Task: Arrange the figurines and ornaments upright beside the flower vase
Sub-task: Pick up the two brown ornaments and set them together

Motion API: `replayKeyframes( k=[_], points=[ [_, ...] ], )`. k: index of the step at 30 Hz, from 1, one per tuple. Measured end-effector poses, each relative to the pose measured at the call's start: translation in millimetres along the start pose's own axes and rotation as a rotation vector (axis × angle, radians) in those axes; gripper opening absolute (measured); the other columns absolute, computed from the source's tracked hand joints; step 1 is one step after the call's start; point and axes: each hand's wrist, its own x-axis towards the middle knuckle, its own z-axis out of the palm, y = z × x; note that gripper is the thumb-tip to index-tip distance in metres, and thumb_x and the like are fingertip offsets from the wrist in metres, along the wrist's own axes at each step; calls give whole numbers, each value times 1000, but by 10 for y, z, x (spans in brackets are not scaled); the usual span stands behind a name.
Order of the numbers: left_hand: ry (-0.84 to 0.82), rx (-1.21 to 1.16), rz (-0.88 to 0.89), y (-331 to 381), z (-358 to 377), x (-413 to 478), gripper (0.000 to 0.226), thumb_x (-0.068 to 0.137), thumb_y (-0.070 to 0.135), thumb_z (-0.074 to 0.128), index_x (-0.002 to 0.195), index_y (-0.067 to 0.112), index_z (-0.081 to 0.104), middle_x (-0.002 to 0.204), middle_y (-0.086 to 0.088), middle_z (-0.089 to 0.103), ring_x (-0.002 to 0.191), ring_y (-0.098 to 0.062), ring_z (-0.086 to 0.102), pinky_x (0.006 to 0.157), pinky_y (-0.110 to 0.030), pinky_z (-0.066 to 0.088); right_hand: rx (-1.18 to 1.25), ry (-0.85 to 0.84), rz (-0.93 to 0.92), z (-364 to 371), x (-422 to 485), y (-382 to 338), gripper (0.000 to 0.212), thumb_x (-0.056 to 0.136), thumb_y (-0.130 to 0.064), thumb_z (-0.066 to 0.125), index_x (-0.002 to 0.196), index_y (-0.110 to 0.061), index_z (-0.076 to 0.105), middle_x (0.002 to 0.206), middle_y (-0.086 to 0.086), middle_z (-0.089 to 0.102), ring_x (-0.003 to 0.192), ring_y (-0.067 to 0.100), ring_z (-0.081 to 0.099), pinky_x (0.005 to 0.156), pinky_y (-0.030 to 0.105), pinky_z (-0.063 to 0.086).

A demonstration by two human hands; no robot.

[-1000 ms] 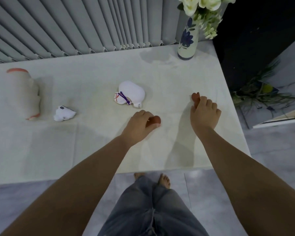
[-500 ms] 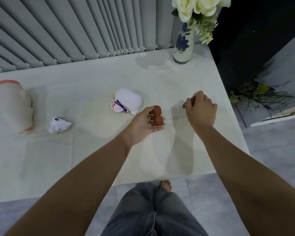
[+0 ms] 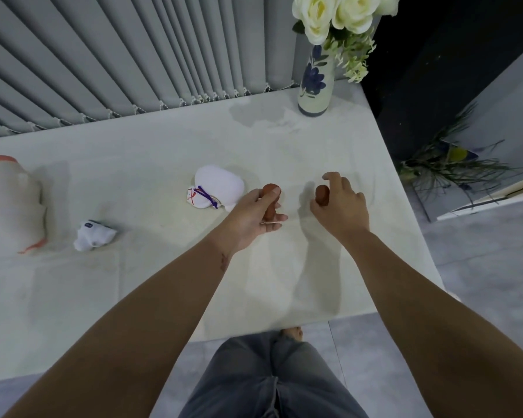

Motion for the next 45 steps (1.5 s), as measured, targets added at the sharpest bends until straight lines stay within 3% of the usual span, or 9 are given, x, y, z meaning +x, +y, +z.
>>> replayKeyframes(
  k=[5,9,13,16,18,24,29,39,45],
  points=[
    [14,-5,-14,14,36,52,32,86,34,72,109,16,60,80,0,51,56,-13,57,56,-26,52,119,-64,22,-14,-28,46,38,88,-25,54,124,-20,44,112,9,54,73,38,58,66,40,51],
    [109,74,21,10,112,93,43,88,30,70,120,12,48,82,-2,56,58,-14,54,53,-26,48,140,-97,-20,-44,-14,87,18,86,-20,58,102,-19,49,100,3,53,71,32,57,66,42,53],
    [177,293,171,61,144,177,34,89,33,68,113,12,56,87,-3,65,73,-15,60,73,-29,52,183,-22,-23,-63,35,85,13,86,-20,64,95,-15,56,98,3,55,76,26,58,69,40,52],
    [216,423,294,162,159,249,30,88,31,69,109,12,63,78,-1,65,73,-13,59,72,-24,47,221,39,-17,-102,141,62,12,85,-20,66,91,-17,56,100,-1,56,79,20,59,69,32,50],
    [254,486,341,270,182,315,30,87,30,69,111,13,64,83,-3,68,78,-15,63,71,-25,49,265,17,25,-135,252,47,13,87,-23,64,93,-20,53,97,-5,59,80,16,60,69,30,50],
    [281,562,364,514,262,553,29,85,18,69,111,10,60,95,-9,75,91,-28,71,91,-44,55,296,1,32,-185,566,-1,28,87,-26,65,102,-24,41,88,-13,63,75,14,62,66,32,50],
    [271,615,389,581,334,719,29,82,11,70,108,11,57,101,-7,73,95,-25,70,94,-40,54,201,-30,-16,-146,734,16,33,88,-26,63,105,-27,35,87,-16,65,71,15,62,58,30,44],
    [178,717,452,517,347,803,37,81,4,70,116,13,61,116,-8,68,111,-23,63,101,-36,50,128,-50,-85,-49,711,-4,30,88,-22,62,111,-18,44,103,-2,62,84,24,61,70,41,54],
    [135,781,481,519,244,747,50,85,4,67,131,13,53,122,-13,64,112,-26,64,102,-34,48,129,-22,-95,0,626,50,45,89,-28,61,129,-22,43,119,3,62,95,25,65,74,34,51]
  ],
)
